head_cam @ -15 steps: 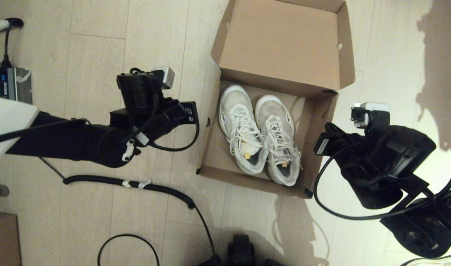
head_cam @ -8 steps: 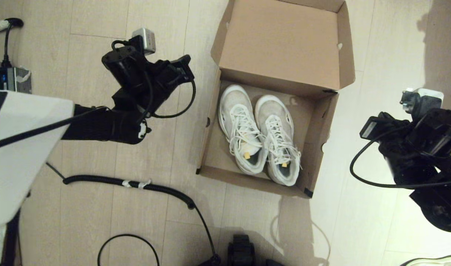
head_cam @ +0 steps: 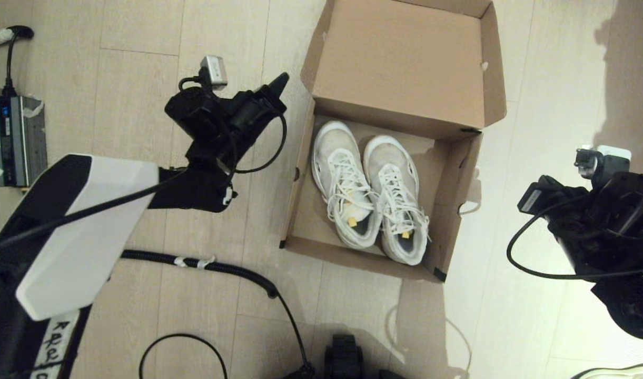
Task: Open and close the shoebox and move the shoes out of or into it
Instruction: Close the shoe box
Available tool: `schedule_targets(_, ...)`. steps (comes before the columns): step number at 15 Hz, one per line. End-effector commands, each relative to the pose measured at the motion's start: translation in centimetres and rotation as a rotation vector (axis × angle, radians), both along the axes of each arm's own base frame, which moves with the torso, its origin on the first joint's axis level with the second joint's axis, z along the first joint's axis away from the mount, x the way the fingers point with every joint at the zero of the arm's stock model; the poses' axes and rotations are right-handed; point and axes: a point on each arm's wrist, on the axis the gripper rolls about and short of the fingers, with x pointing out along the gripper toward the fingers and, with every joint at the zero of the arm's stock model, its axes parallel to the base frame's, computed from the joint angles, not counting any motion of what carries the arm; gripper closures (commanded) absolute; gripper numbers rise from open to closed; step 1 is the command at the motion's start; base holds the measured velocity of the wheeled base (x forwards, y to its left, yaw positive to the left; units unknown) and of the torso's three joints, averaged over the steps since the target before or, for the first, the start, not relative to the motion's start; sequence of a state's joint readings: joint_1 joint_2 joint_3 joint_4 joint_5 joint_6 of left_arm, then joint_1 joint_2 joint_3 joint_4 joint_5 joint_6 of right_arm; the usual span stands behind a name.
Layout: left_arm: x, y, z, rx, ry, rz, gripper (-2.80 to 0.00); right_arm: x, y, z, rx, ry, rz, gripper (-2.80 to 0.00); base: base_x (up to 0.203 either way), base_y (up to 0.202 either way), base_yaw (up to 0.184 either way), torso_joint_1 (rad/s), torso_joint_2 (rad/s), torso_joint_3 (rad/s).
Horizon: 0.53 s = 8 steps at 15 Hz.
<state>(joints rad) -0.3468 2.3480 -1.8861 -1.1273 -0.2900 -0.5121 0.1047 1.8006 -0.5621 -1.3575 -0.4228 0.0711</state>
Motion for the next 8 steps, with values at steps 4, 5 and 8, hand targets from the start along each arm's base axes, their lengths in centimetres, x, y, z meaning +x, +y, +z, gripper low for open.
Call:
schedule_targets(4,1.8,-1.4,-3.9,0.08,0.012,-0.109,0.0,-1.3,-0.1,-0.2,-0.003,0.009,-0.003,0.0,0.0,0.0,0.0,0.0,0.0,0.0)
schedule_targets(5,2.0,-1.5,-4.5,0.096,0.02,-0.126,0.0,-1.5,-0.2,-0.1,-0.005,0.008,-0.004,0.0,0.0,0.0,0.0,0.0,0.0,0.0)
schedule_targets(8,2.0,-2.5,-5.3,0.105,0.031,-0.154,0.0,-2.5,-0.3,0.3,-0.01,0.001,0.004,0.0,0.0,0.0,0.0,0.0,0.0,0.0)
